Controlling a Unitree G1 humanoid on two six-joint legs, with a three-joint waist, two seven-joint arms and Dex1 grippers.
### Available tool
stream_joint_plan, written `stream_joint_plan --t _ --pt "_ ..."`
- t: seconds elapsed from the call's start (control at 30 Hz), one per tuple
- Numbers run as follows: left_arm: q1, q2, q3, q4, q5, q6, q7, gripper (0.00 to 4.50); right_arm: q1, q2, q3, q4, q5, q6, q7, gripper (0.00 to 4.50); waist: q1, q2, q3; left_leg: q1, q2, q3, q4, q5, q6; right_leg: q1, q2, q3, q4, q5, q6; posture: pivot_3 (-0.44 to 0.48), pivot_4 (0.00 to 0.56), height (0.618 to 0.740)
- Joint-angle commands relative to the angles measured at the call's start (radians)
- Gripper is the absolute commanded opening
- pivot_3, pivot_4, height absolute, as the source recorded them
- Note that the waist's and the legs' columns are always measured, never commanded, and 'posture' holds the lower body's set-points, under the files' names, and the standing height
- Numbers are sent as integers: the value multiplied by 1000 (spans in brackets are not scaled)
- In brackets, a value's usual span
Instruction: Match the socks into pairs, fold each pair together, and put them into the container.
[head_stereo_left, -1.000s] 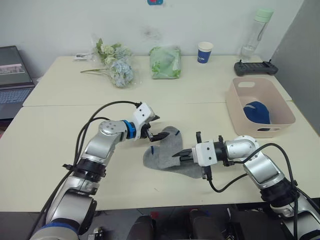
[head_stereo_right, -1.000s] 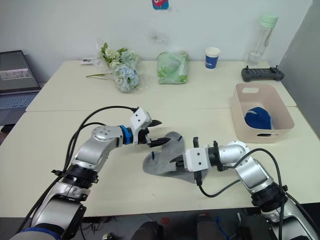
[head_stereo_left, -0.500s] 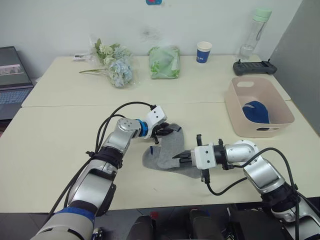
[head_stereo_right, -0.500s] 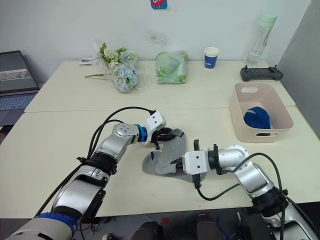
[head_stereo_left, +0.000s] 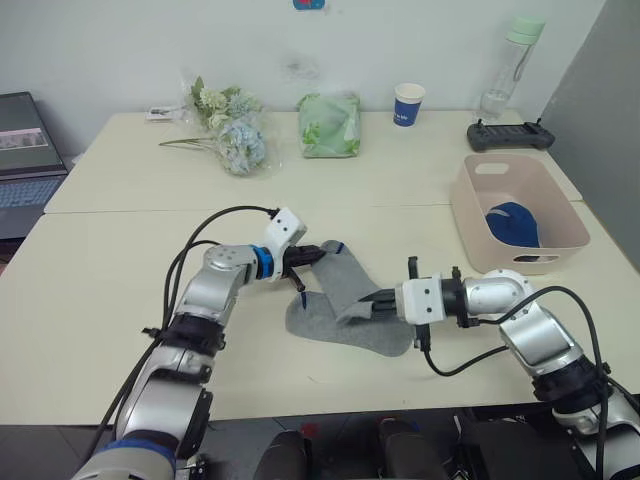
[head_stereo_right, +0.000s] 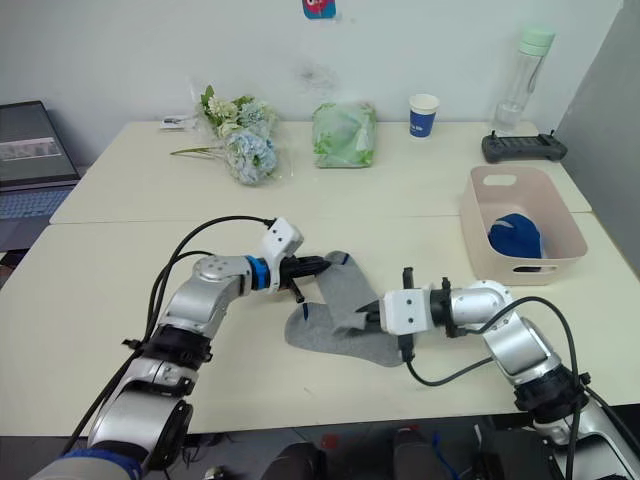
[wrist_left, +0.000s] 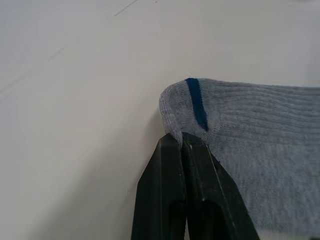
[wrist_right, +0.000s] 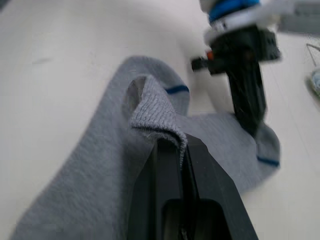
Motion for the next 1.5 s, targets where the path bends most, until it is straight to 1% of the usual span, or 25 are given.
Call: stream_joint_plan --t 0.03,0.17,0.2,0.27,0.37,0.47,0.53,0.57,0.6,0.63,0.67,0.7,0.73,0.8,0.9,0.97,1.03,1.1,1.17,1.23,1.5 --pt "109 43 62 -267 -54 168 65 33 -78 -13 -50 162 1 -120 10 0 3 0 0 0 0 0 0 0 0 0 0 0 0 0 0 0 150 740" --pt "197 11 125 -429 -111 316 181 33 -109 3 -35 255 15 -202 59 0 11 0 0 -1 1 -3 -1 -1 1 0 0 0 0 0 0 0 150 740" --pt "214 3 127 -453 -118 331 199 11 -111 9 -37 265 18 -211 59 237 12 0 0 -1 1 -4 0 -2 3 1 0 0 0 0 0 0 150 740" --pt "237 -2 117 -470 -116 329 223 0 -106 13 -48 269 26 -213 58 722 12 0 0 -1 0 -3 0 -2 3 1 -1 1 0 0 0 0 150 740" --pt "242 -7 111 -469 -115 316 249 0 -71 -19 -71 244 33 -207 60 1645 13 0 0 0 0 -2 0 -2 3 1 -1 0 0 0 0 0 150 740" --pt "245 7 97 -464 -109 294 247 0 -12 -71 -113 190 55 -160 53 2744 18 0 0 -1 0 -3 0 -1 1 1 -1 0 -1 0 0 0 150 740" --pt "247 10 98 -464 -115 291 245 0 32 -100 -145 137 75 -82 37 3415 18 0 0 -1 0 -2 0 -1 1 1 -1 1 -1 0 0 0 150 740" --pt "247 16 96 -459 -111 281 241 0 72 -117 -170 83 99 8 22 3792 18 0 0 -1 0 -2 0 -1 1 1 -1 1 0 0 0 0 150 740" --pt "244 18 97 -452 -113 275 237 0 124 -128 -200 2 142 150 -5 4116 19 0 0 -1 0 -2 0 -1 1 1 -1 1 0 0 0 0 150 740" --pt "241 23 94 -444 -113 266 231 0 177 -121 -231 -93 194 319 -59 4116 20 0 0 -1 0 -3 0 -1 2 1 -1 1 0 0 0 0 150 740" --pt "240 27 93 -439 -114 260 227 0 213 -115 -253 -166 230 444 -100 4116 22 0 0 -1 1 -3 0 -1 2 1 -1 1 0 0 0 0 150 740" --pt "236 32 87 -432 -114 251 220 0 245 -89 -272 -247 286 603 -162 4116 22 0 0 -1 1 -4 0 -1 2 1 -1 1 0 0 0 0 150 740" --pt "234 37 83 -427 -114 243 214 0 262 -69 -285 -304 322 711 -207 4116 20 0 0 -1 1 -3 0 -2 3 1 -1 1 0 0 0 0 150 740" --pt "226 42 76 -415 -111 233 209 0 264 18 -328 -369 395 912 -331 4116 14 0 0 0 1 -3 0 -2 3 1 -1 2 1 0 0 0 150 740" --pt "220 48 68 -405 -108 222 203 0 230 116 -374 -405 448 1101 -457 4116 14 1 0 0 0 -3 0 -2 3 1 -1 1 1 0 0 0 150 740" --pt "218 53 65 -402 -111 219 201 0 207 144 -388 -417 477 1192 -499 4116 14 1 0 -1 0 -3 0 -2 3 1 -1 1 0 0 0 0 150 740" --pt "217 56 63 -400 -112 216 200 0 192 151 -382 -420 480 1214 -520 4116 14 1 0 -1 0 -3 0 -2 3 1 -1 1 -1 0 0 0 150 740" --pt "213 60 60 -392 -107 210 198 0 180 147 -351 -410 467 1219 -532 4116 15 1 0 -1 0 -3 -1 -2 3 1 -1 0 -1 0 0 0 150 740" --pt "209 61 59 -388 -107 207 198 0 171 142 -322 -403 464 1222 -530 3735 13 1 0 -1 0 -3 -1 -2 3 1 -1 0 -1 0 0 0 150 740" --pt "210 62 58 -388 -107 204 199 0 166 149 -323 -403 483 1241 -529 3198 12 1 0 -1 0 -3 -1 -2 3 1 -1 0 -1 0 0 0 150 740" --pt "222 64 62 -399 -107 207 209 0 134 157 -307 -365 491 1264 -531 337 11 1 0 -1 0 -3 -1 -2 3 1 -1 0 -1 0 0 0 150 740"
